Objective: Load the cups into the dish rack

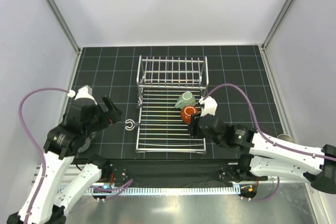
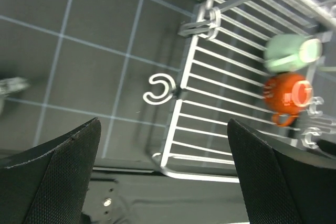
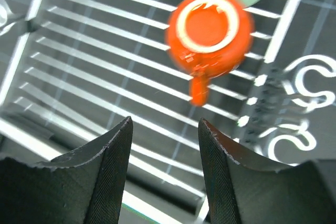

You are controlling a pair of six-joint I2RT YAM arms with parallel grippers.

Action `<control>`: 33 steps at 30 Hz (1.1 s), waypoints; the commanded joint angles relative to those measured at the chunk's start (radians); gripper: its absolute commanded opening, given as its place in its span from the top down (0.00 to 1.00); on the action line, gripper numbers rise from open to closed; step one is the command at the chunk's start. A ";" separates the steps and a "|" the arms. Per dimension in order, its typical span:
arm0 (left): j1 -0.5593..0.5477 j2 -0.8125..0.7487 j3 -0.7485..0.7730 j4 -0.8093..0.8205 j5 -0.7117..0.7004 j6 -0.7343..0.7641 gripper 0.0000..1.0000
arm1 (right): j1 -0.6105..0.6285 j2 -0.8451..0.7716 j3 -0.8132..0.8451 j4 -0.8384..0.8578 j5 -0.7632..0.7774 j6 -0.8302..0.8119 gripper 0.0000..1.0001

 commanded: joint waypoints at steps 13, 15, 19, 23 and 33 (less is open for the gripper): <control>0.100 0.338 0.135 -0.093 -0.140 0.128 0.00 | 0.007 -0.174 -0.043 0.004 -0.483 -0.014 0.45; 0.149 0.344 0.120 -0.089 -0.127 0.120 0.00 | 0.007 -0.218 -0.027 -0.022 -0.480 -0.007 0.45; 0.213 0.347 0.092 -0.102 -0.104 0.102 0.00 | 0.009 -0.280 -0.013 -0.065 -0.425 0.007 0.45; 0.272 0.333 0.063 -0.100 -0.084 0.129 0.00 | 0.009 -0.330 0.026 -0.124 -0.366 0.036 0.45; 0.414 0.422 0.046 -0.217 -0.230 0.057 0.00 | 0.009 -0.352 0.121 -0.214 -0.304 0.079 0.45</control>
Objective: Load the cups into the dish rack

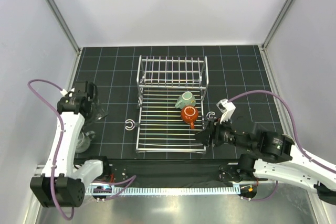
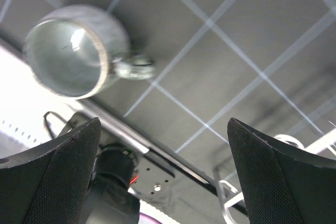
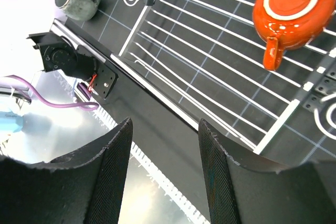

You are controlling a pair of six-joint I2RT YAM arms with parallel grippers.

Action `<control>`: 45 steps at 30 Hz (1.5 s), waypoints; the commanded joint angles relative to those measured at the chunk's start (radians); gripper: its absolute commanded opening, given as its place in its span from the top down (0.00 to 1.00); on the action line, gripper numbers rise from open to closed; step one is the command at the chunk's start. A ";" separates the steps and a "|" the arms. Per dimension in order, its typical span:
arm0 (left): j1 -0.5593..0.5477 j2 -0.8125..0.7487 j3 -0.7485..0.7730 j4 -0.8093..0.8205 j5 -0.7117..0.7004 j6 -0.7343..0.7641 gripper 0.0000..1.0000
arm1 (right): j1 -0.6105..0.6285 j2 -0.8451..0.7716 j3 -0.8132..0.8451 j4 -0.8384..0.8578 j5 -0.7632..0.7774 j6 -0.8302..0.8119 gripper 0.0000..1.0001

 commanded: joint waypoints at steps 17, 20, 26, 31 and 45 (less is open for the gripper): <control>0.269 0.156 -0.017 -0.019 -0.081 -0.174 0.05 | 0.003 0.009 0.147 -0.088 0.041 0.086 0.45; 0.310 0.171 -0.037 0.010 -0.029 -0.168 0.06 | 0.005 0.007 0.166 -0.108 0.049 0.086 0.45; 0.312 0.180 -0.055 0.064 0.011 -0.179 0.16 | 0.005 -0.011 0.166 -0.125 0.052 0.086 0.45; 0.312 0.206 -0.041 0.078 -0.021 -0.184 0.16 | 0.005 -0.030 0.150 -0.119 0.064 0.093 0.45; 0.358 0.326 -0.054 0.093 -0.047 -0.200 0.21 | 0.005 -0.041 0.160 -0.141 0.078 0.093 0.45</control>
